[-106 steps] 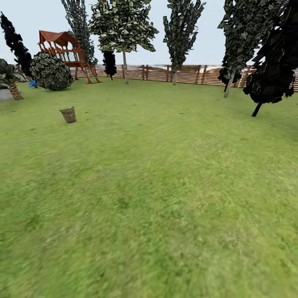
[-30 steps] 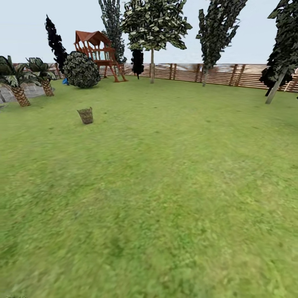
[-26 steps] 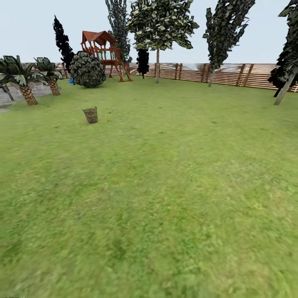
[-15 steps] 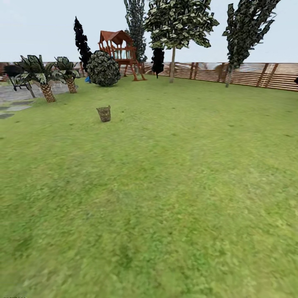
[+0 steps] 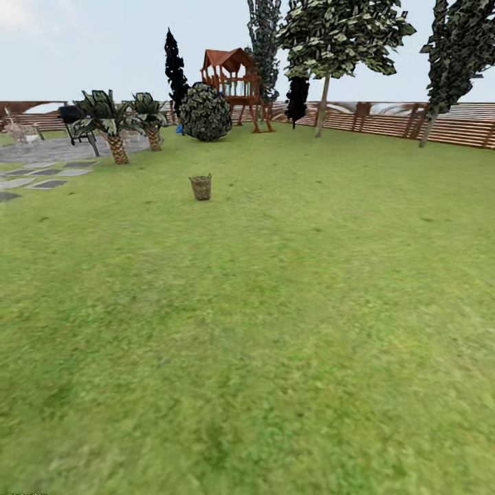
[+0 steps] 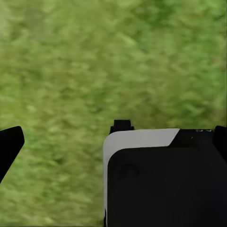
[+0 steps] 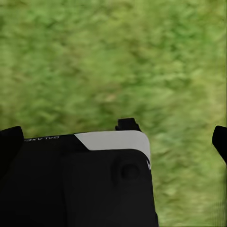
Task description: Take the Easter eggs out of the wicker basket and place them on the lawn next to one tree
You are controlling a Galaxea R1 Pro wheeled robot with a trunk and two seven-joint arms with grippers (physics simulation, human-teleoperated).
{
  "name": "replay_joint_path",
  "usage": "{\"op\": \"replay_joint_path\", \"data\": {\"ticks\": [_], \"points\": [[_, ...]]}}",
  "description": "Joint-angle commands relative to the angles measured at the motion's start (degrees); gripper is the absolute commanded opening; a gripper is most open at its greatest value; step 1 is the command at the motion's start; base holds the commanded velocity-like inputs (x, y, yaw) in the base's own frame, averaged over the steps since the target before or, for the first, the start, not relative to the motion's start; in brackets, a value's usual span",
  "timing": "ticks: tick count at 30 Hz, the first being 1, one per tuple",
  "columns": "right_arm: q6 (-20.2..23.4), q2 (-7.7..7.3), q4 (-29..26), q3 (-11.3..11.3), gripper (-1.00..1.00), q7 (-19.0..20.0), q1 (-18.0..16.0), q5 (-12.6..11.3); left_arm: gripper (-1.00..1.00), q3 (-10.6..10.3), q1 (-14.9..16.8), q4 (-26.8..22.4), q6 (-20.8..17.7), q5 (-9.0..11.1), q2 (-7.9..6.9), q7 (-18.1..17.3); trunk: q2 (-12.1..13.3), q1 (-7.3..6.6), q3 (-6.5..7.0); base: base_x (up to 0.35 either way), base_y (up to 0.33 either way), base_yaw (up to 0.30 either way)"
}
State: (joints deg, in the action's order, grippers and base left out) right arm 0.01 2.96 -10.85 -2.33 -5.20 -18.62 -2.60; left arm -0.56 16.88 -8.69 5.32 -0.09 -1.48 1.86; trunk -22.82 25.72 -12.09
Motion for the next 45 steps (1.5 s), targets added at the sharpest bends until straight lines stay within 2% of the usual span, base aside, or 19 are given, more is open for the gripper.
{"op": "replay_joint_path", "data": {"ticks": [1,14,45], "points": [[0.00,0.03,-0.05,-0.21,1.00,-0.07,-0.01,-0.27,1.00,-0.07,0.04,0.07,0.21,-0.03,0.00,0.16,-0.09,0.06,-0.12,0.320,-0.158,0.265],[-0.07,-0.04,-0.05,-0.29,1.00,-0.07,-0.01,-0.31,1.00,-0.06,0.00,0.07,0.21,0.00,-0.01,0.16,-0.09,0.06,-0.42,0.314,-0.168,0.221],[-0.09,-0.03,-0.05,-0.28,1.00,-0.07,-0.01,-0.30,1.00,-0.04,0.00,0.07,0.21,0.08,-0.02,0.16,-0.09,0.06,-0.44,0.302,-0.167,0.007]]}}
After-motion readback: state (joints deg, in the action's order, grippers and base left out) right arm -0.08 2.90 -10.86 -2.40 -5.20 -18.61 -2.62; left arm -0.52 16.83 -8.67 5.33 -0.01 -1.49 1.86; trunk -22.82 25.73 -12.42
